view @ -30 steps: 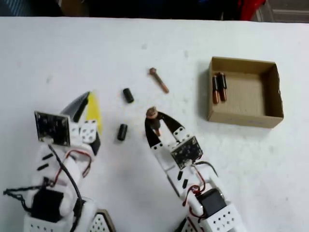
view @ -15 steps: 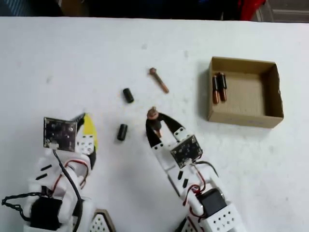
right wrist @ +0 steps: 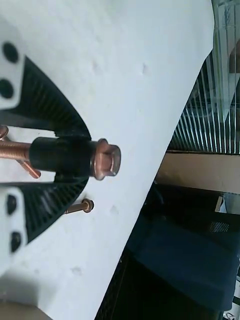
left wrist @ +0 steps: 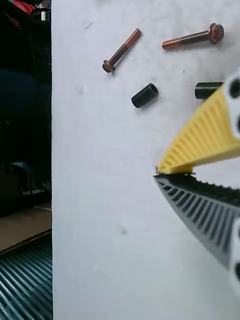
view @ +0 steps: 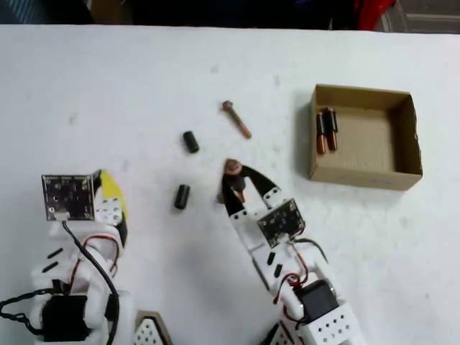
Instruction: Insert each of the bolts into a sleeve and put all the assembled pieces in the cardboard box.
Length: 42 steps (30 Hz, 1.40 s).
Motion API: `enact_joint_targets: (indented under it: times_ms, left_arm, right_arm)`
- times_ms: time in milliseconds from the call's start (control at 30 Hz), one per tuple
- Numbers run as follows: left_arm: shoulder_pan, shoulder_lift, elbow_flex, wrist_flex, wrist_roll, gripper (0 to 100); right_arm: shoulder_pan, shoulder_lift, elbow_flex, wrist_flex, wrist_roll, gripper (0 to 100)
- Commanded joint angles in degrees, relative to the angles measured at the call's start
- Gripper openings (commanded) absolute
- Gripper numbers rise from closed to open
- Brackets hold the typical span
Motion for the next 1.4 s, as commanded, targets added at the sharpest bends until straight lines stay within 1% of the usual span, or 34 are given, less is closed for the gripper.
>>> enact_joint_targets:
  times_ms: [0,100,267,333,433,600,800,1133,1367]
  left_arm:
    - [0.0,-0.6,-0.9,-0.1,-1.1,2]
    - [0.0,-0.6,-2.7,-0.4,-3.8,2]
    - [0.0,-0.6,-9.0,0.1,-3.8,2]
    - [0.1,-0.6,-11.4,2.0,-3.8,2]
    - [2.2,-0.6,-14.4,6.2,-3.8,2]
    - [3.0,-0.7,-15.5,7.3,-3.7,2]
    - [2.9,-6.9,-14.9,10.5,-4.0,2]
    - [3.0,-6.5,-0.3,9.9,-4.2,2]
    - [3.0,-6.5,14.8,4.9,-4.2,2]
  right_arm:
    - [0.7,-0.7,0.4,0.0,0.8,1.7]
    - [0.7,-0.7,0.4,0.0,0.8,1.7]
    - [0.7,-0.7,0.4,0.0,0.8,1.7]
    - [0.7,-0.7,0.4,0.0,0.8,1.7]
    - [0.7,-0.7,0.4,0.0,0.8,1.7]
    - [0.7,-0.7,0.4,0.0,0.8,1.7]
    - [0.7,-0.7,0.4,0.0,0.8,1.7]
    - [0.7,-0.7,0.4,1.2,0.8,1.7]
    - [0.7,-0.7,0.4,1.2,0.8,1.7]
